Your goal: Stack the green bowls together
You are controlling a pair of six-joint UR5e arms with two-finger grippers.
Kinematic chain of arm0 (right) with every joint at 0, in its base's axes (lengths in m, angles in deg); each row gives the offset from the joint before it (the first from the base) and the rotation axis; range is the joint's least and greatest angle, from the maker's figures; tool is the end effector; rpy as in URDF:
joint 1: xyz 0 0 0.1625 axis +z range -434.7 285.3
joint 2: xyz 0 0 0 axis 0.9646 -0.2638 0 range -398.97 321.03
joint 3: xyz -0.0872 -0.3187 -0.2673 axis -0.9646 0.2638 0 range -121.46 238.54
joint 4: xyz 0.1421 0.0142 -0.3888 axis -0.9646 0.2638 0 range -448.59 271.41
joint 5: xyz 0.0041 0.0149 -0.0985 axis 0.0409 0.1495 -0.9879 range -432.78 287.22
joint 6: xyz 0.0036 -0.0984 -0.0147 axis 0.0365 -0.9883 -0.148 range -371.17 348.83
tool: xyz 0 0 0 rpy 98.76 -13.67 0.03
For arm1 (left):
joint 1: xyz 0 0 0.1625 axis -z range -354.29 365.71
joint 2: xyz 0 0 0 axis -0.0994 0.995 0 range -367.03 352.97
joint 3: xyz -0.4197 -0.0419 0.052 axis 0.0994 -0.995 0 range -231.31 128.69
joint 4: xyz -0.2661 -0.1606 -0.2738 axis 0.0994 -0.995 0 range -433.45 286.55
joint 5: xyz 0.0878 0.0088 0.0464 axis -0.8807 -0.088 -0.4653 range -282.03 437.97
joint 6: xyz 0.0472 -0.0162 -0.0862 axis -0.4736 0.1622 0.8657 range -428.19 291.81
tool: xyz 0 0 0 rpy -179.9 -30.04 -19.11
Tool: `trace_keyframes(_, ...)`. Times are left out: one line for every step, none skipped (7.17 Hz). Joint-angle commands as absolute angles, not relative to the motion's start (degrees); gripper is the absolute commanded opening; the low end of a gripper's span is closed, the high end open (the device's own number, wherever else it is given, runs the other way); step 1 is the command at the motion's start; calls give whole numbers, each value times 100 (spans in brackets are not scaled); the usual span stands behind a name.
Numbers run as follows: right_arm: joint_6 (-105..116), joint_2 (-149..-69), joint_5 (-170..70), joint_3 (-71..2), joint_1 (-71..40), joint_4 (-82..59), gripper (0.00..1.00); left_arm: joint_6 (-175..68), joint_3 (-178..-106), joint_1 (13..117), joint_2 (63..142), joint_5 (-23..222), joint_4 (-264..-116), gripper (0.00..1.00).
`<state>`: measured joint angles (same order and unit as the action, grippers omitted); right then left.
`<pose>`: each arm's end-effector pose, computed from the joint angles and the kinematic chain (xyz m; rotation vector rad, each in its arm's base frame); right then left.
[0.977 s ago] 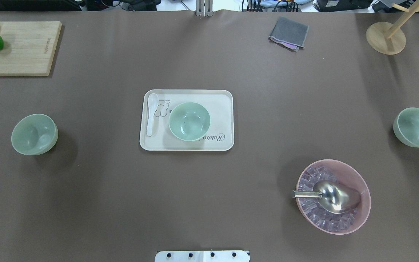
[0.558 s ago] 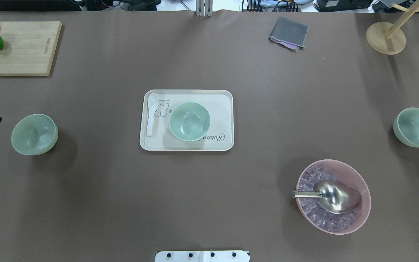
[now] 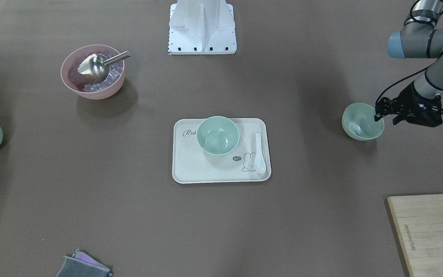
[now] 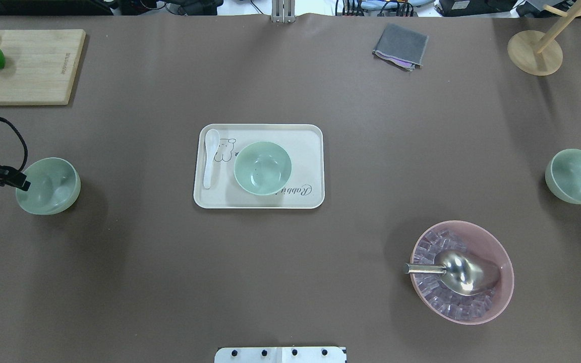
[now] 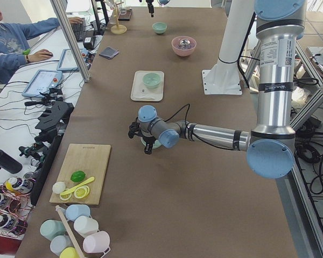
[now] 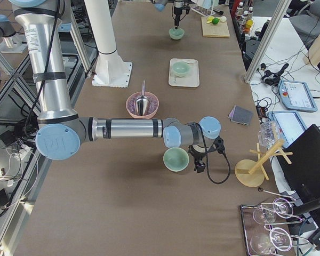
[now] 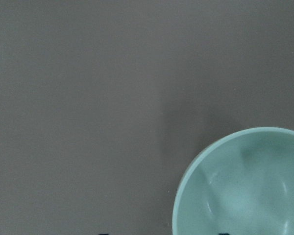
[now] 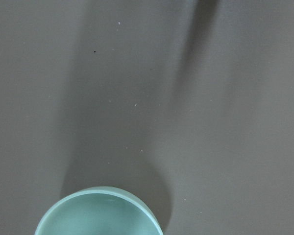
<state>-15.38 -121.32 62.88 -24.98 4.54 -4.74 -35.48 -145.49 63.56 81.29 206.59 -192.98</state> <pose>-0.0428 -0.5582 0.6321 0.0755 -0.8046 -0.2978 0.2086 -0.4655 0.5833 0.1017 0.8419 0.1791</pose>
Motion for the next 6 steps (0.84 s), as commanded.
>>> trace_keyframes(-1539, -12132, 6283, -2496, 449, -474, 100, -3514, -14518, 6293, 8138, 20681, -19342, 26)
trace_keyframes(-1539, -12132, 6292, -2505, 449, -474, 100, -3505, -14527, 6257, 8147, 20690, -19342, 3)
trace_keyframes(-1539, -12132, 6283, -2496, 449, -474, 100, -3497, -14544, 6257, 8182, 20699, -19342, 0)
trace_keyframes(-1539, -12132, 6275, -2496, 431, -474, 99, -3175, -14684, 6257, 8339, 20934, -19299, 0)
trace_keyframes(-1539, -12132, 6257, -2487, 379, -474, 99, -2710, -14755, 6266, 8662, 21206, -19272, 0)
trace_keyframes(-1539, -12132, 6257, -2426, 335, -474, 98, -2175, -14808, 6266, 9014, 21209, -19263, 0)
